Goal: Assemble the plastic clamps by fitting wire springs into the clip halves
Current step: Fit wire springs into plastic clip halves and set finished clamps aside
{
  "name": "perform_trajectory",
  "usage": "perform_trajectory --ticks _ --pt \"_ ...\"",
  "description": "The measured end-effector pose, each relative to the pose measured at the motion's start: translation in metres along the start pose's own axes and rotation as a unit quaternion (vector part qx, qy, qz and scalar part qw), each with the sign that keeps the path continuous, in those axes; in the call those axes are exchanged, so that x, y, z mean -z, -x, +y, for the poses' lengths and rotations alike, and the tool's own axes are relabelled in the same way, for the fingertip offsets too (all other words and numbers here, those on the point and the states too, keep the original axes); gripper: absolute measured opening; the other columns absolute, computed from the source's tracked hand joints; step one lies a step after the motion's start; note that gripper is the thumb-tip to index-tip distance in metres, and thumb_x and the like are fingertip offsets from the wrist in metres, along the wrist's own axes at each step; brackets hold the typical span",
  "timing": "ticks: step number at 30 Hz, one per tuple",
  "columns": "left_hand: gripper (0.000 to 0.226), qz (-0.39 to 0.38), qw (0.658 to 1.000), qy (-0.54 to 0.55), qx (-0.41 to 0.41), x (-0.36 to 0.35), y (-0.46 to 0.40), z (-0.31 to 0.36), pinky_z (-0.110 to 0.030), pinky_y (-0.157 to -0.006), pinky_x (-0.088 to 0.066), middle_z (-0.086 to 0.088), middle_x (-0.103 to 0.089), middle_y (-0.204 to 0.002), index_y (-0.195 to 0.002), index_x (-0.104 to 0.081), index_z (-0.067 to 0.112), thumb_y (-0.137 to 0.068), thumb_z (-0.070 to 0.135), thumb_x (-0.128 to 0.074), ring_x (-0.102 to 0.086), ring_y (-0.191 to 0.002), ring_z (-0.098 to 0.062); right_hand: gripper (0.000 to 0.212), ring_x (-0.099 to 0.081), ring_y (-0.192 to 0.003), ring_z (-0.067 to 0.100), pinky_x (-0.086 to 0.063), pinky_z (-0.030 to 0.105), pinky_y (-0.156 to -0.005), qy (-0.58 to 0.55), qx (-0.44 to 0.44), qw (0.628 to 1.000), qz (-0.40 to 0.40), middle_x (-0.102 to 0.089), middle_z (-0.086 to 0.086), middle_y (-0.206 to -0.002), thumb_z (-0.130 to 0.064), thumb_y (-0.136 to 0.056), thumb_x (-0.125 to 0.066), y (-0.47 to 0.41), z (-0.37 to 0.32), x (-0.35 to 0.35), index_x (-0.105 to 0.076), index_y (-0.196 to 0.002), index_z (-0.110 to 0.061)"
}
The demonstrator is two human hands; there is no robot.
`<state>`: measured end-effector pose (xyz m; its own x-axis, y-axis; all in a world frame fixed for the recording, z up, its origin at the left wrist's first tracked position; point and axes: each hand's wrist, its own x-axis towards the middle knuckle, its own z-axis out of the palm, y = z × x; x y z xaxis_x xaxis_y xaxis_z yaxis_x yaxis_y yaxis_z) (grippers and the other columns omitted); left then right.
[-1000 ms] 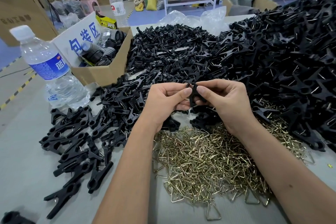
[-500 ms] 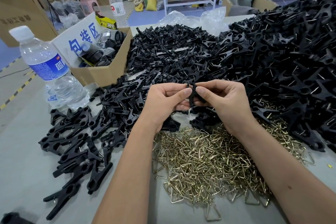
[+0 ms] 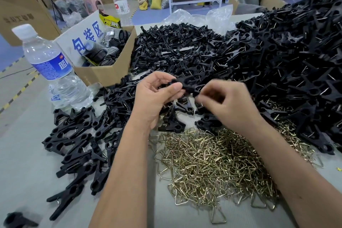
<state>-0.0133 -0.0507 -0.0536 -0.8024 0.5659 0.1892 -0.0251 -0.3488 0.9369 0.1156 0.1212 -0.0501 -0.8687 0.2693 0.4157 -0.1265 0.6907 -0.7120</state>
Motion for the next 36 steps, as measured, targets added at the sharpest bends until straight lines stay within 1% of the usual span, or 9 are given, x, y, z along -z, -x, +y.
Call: perform_trajectory --ticks 3,6,12,15,18,23,27,32,36 --pt "0.026 0.025 1.0 0.005 -0.018 0.002 -0.001 -0.002 -0.026 -0.073 -0.062 -0.005 -0.075 -0.085 -0.089 -0.069 0.008 -0.068 0.004 -0.084 -0.077 -0.079 -0.024 0.02 -0.048 -0.096 0.003 -0.045 0.025 -0.086 0.176 0.043 0.959 -0.217 -0.06 -0.026 -0.092 -0.051 -0.08 -0.08 0.002 -0.01 -0.006 -0.076 -0.097 -0.04" --pt "0.03 0.033 0.999 -0.011 -0.022 0.0 -0.001 -0.005 -0.026 -0.072 -0.062 -0.004 -0.073 -0.081 -0.092 -0.065 0.004 -0.069 0.005 -0.084 -0.077 -0.078 -0.024 0.02 -0.04 -0.104 0.012 -0.043 0.034 -0.096 0.19 0.039 0.943 -0.269 -0.058 -0.021 -0.102 -0.044 -0.078 -0.087 0.002 -0.012 -0.009 -0.079 -0.096 -0.039" --pt "0.029 0.039 0.998 -0.028 -0.033 -0.001 -0.003 -0.007 -0.026 -0.075 -0.062 0.005 -0.073 -0.081 -0.098 -0.078 0.012 -0.07 0.005 -0.084 -0.077 -0.08 -0.024 0.009 -0.048 -0.097 0.012 -0.045 0.035 -0.091 0.092 0.036 0.971 -0.218 -0.067 -0.017 -0.091 -0.024 -0.089 -0.081 0.002 -0.01 -0.004 -0.084 -0.091 -0.032" --pt "0.022 0.047 0.998 -0.031 -0.033 -0.001 -0.003 -0.009 -0.026 -0.075 -0.062 0.007 -0.075 -0.083 -0.09 -0.081 0.015 -0.071 0.004 -0.085 -0.078 -0.081 -0.025 0.014 -0.048 -0.095 0.009 -0.042 0.026 -0.086 0.105 0.043 0.971 -0.208 -0.065 -0.018 -0.093 -0.025 -0.089 -0.08 0.001 -0.009 -0.004 -0.083 -0.101 -0.03" --pt "0.023 0.053 0.998 -0.034 -0.031 0.001 -0.003 -0.008 -0.027 -0.076 -0.062 0.006 -0.075 -0.084 -0.09 -0.082 0.016 -0.069 0.01 -0.087 -0.078 -0.082 -0.026 0.031 -0.048 -0.099 0.003 -0.037 0.014 -0.091 0.111 0.045 0.967 -0.226 -0.064 -0.02 -0.101 -0.031 -0.082 -0.087 0.003 -0.012 -0.004 -0.079 -0.112 -0.037" --pt "0.023 0.056 0.998 -0.027 -0.03 0.0 -0.002 -0.008 -0.027 -0.075 -0.062 0.007 -0.073 -0.081 -0.089 -0.082 0.016 -0.068 0.01 -0.087 -0.078 -0.082 -0.027 0.023 -0.06 -0.101 0.003 -0.051 0.033 -0.096 0.077 0.05 0.965 -0.244 -0.071 -0.018 -0.098 -0.02 -0.079 -0.09 0.005 -0.015 -0.005 -0.083 -0.096 -0.034" --pt "0.023 0.05 0.998 -0.037 -0.029 0.001 -0.002 -0.008 -0.027 -0.076 -0.062 0.004 -0.075 -0.081 -0.09 -0.082 0.016 -0.068 0.012 -0.088 -0.077 -0.082 -0.024 0.012 -0.065 -0.092 0.002 -0.052 0.027 -0.09 0.057 0.056 0.967 -0.241 -0.073 -0.018 -0.087 -0.02 -0.082 -0.088 0.005 -0.013 -0.006 -0.085 -0.088 -0.03" --pt "0.031 0.043 0.997 -0.055 -0.027 0.005 -0.002 -0.008 -0.031 -0.079 -0.062 -0.004 -0.078 -0.088 -0.091 -0.083 0.021 -0.062 0.019 -0.092 -0.076 -0.083 -0.022 0.03 -0.065 -0.064 0.008 -0.053 0.018 -0.061 -0.17 -0.052 0.978 -0.112 -0.075 -0.001 -0.081 -0.013 -0.086 -0.083 0.003 -0.01 0.001 -0.08 -0.109 -0.031" --pt "0.033 0.042 0.997 -0.056 -0.026 0.006 -0.003 -0.008 -0.029 -0.078 -0.062 -0.008 -0.079 -0.088 -0.089 -0.083 0.022 -0.058 0.021 -0.095 -0.077 -0.084 -0.023 0.019 -0.066 -0.063 0.016 -0.051 0.019 -0.053 -0.381 -0.159 0.911 0.023 -0.075 0.016 -0.081 -0.002 -0.089 -0.076 -0.001 -0.006 0.004 -0.082 -0.102 -0.013"
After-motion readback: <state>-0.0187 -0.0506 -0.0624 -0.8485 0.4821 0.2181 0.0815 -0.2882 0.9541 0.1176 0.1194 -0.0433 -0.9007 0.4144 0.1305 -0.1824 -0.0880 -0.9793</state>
